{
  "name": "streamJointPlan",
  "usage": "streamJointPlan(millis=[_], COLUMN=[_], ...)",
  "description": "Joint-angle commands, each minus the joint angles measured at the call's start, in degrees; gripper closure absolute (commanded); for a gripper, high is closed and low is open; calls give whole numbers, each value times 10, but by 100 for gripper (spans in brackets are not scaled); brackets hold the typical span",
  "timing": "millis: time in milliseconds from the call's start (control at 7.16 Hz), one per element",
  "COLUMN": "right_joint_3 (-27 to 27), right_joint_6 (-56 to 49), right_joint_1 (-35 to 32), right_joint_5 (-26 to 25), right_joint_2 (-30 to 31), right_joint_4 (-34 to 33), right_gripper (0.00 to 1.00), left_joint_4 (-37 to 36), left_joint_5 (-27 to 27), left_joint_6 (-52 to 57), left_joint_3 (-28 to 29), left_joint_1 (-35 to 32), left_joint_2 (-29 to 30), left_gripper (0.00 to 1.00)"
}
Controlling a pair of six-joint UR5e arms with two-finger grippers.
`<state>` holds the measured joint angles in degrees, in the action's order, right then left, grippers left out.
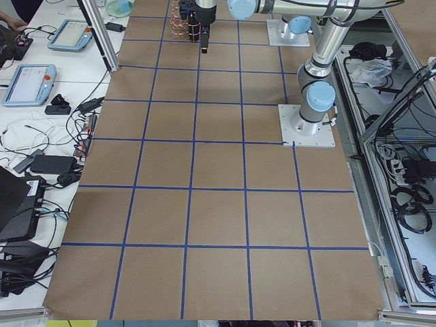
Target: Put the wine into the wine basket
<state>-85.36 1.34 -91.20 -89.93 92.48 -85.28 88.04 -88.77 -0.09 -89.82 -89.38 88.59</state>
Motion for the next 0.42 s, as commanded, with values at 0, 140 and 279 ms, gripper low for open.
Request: streamJointPlan(millis=[0, 140, 279], right_joint_3=[-4, -4, -4], right_joint_6=[0, 0, -2], right_joint_1=[0, 0, 0], right_joint_5=[2, 3, 1], right_joint_2=[0, 0, 0], right_joint_4=[-6, -6, -6], right_gripper=[0, 0, 0], left_joint_4=[0, -1, 1], left_joint_5=[1, 1, -1], left_joint_6=[0, 0, 0], left_joint_3=[0, 0, 0], left_joint_1=[0, 0, 0], left_joint_2=[0, 0, 0], left_gripper=[0, 0, 0])
